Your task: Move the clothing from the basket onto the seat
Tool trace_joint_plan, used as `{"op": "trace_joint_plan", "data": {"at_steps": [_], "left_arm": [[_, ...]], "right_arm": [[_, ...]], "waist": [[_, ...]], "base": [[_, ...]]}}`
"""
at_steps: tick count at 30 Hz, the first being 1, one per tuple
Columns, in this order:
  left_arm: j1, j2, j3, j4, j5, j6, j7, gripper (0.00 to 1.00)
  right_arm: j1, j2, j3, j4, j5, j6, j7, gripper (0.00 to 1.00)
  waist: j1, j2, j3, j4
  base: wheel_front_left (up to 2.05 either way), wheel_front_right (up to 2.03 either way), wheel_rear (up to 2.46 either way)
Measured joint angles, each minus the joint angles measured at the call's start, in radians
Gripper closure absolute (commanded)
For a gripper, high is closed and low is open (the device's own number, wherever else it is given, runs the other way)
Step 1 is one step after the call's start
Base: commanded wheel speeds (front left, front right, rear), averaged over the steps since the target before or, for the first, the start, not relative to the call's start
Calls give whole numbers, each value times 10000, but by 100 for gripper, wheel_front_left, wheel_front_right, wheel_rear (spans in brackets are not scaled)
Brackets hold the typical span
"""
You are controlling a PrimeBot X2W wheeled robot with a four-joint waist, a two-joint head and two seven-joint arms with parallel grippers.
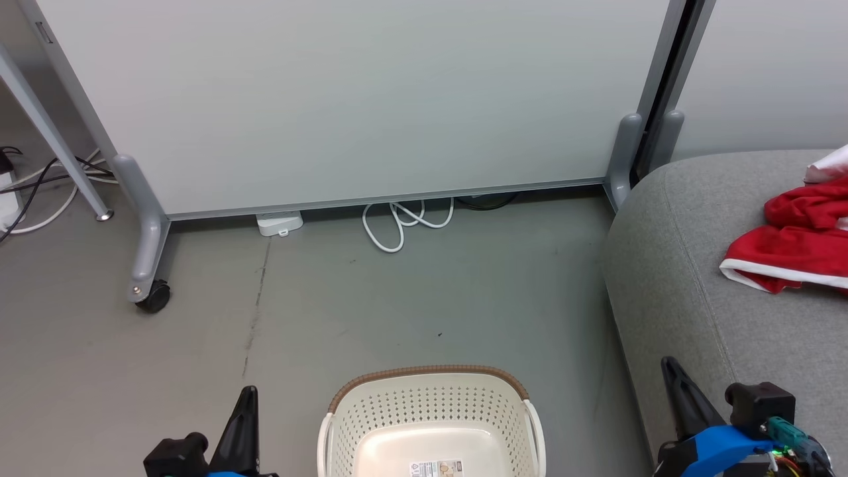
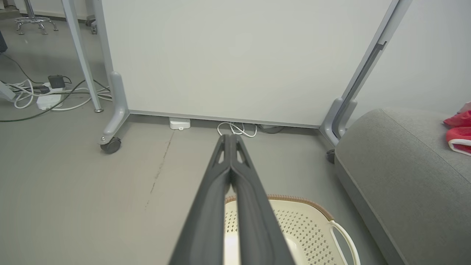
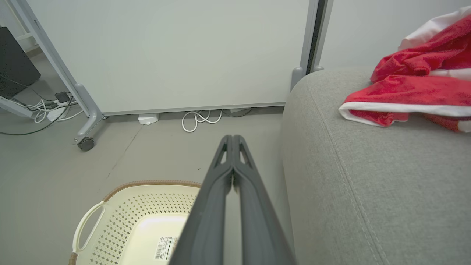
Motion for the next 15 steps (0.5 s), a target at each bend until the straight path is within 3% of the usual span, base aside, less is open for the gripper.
{"op": "trace_joint_plan", "data": {"at_steps": [15], "left_arm": [[7, -75, 339, -174, -2454, 0, 702, 100]], "right_arm": [[33, 17, -71, 73, 2771, 0, 360, 100]], "waist": [[0, 0, 12, -50]], "base": [[0, 0, 0]]}}
